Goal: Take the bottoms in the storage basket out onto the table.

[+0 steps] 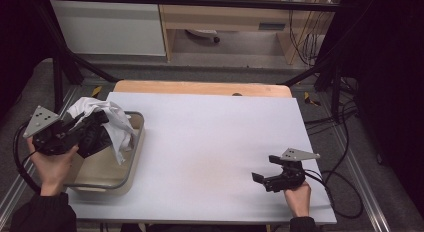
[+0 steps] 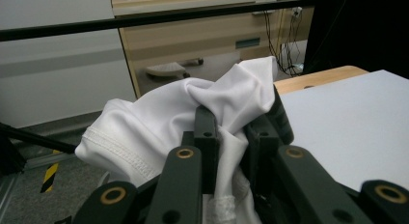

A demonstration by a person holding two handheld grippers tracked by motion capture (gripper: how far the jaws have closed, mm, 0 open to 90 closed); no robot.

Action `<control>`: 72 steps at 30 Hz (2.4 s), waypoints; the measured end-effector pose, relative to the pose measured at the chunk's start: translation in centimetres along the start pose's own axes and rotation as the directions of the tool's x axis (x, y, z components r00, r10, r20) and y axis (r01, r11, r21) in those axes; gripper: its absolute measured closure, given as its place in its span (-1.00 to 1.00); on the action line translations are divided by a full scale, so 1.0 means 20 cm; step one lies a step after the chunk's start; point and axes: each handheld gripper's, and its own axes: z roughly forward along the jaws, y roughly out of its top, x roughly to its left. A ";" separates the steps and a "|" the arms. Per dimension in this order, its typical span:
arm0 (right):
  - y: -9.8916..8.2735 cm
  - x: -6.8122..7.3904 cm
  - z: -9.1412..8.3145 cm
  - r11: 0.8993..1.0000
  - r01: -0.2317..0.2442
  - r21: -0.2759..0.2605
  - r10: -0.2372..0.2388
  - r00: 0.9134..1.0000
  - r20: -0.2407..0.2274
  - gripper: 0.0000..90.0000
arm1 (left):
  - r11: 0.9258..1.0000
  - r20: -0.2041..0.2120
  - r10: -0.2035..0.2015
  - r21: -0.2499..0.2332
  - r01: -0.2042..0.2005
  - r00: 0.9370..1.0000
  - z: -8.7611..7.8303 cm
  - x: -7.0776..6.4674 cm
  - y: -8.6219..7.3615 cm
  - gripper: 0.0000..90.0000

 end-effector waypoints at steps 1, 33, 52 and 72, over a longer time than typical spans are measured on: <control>0.00 0.00 0.00 1.000 0.000 0.000 0.000 1.000 0.000 -0.96 | 1.000 0.004 -0.003 -0.003 0.003 1.000 0.00 0.00 0.00 0.73; 0.00 0.00 0.00 1.000 0.001 0.001 -0.001 1.000 0.000 -0.96 | 0.993 0.036 -0.026 -0.113 0.030 0.999 -0.08 -0.05 0.09 0.73; 0.00 0.00 0.00 1.000 0.000 0.003 0.000 1.000 0.000 -0.96 | 0.985 0.061 -0.042 -0.163 0.051 0.997 -0.11 -0.07 0.13 0.73; 0.00 0.00 0.00 1.000 0.000 0.006 0.000 1.000 -0.001 -0.96 | 0.977 0.078 -0.046 -0.206 0.061 0.996 -0.15 -0.08 0.18 0.73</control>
